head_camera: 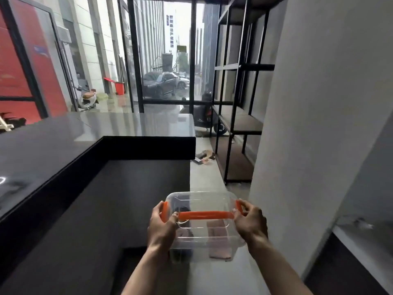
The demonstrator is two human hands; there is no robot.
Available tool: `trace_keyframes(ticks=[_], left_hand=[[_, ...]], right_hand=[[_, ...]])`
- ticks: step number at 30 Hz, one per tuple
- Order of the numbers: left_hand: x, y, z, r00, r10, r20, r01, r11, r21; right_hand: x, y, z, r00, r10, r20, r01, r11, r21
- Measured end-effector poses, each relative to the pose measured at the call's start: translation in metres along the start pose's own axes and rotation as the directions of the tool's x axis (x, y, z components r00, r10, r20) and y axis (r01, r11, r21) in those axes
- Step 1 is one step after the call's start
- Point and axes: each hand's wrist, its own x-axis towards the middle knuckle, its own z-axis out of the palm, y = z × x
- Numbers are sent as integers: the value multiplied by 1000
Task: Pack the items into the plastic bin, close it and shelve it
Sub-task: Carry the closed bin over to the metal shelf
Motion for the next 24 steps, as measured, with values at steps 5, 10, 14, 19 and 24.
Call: trace_keyframes(ticks=[5, 10, 14, 19, 24], left_hand=[[-11, -3, 80, 996, -49, 76, 48, 999, 18], [19, 9, 135, 992, -22, 128, 20, 1000, 14], [57, 15, 170, 989, 1, 146, -2, 1000, 11], [134, 17, 215, 986, 8, 164, -7, 1000, -9], [243, 30, 267, 986, 10, 167, 0, 998, -60]], right_hand=[[41, 41, -47, 995, 85, -47, -87, 996, -30], [97, 50, -69, 993, 103, -50, -105, 994, -28], [145, 54, -68, 994, 104, -42, -104, 995, 6], [224, 45, -49, 996, 85, 3, -85, 994, 63], [330, 14, -13, 996, 86, -28, -84, 995, 50]])
